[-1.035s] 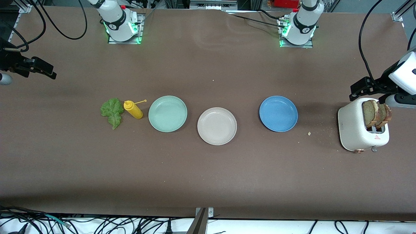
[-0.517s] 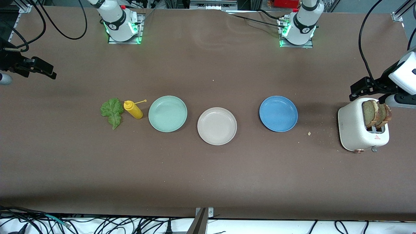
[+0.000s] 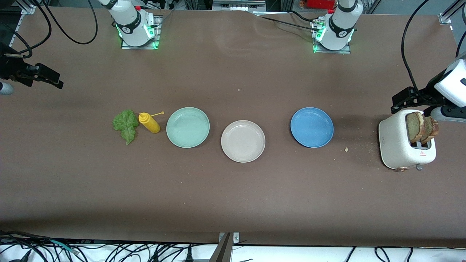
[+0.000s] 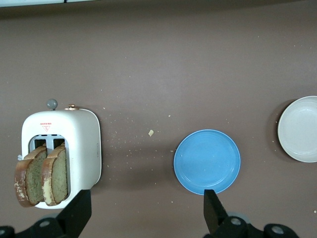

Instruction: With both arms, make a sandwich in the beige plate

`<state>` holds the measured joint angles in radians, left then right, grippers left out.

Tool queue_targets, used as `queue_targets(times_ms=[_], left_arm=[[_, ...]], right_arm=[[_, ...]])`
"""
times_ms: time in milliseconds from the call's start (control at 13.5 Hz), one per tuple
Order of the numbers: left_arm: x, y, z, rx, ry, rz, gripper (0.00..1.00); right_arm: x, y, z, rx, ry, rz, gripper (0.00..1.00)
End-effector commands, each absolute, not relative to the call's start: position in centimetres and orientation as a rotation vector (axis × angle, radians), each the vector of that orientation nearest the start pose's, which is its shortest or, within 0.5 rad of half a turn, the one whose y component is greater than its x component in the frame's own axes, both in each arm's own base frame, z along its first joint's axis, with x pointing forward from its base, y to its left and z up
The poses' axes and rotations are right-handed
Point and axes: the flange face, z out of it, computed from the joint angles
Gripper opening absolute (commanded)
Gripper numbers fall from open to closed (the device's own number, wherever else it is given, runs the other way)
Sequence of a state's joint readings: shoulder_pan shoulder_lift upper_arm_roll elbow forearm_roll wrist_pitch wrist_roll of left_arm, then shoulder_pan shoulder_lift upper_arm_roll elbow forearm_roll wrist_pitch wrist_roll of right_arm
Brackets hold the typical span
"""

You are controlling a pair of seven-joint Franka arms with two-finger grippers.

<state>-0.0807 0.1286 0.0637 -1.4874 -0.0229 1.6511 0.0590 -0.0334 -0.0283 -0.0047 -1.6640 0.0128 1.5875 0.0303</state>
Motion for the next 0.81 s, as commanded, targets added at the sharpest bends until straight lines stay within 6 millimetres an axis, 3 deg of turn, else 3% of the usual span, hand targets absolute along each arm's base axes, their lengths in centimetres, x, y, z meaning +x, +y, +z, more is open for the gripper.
queue_targets(times_ms=[0,739], left_arm=[[60.78,-1.41,59.94,-3.173,0.145,-0.093,1.00],[60.85,-1.27,59.87,-3.166,0.143,-0.095,1.00]], right_arm=[[53.65,-1.80,60.11,-3.129,0.109,0.077,1.00],[53.47,-1.72,59.91,-3.130,0.113,0.103,1.00]])
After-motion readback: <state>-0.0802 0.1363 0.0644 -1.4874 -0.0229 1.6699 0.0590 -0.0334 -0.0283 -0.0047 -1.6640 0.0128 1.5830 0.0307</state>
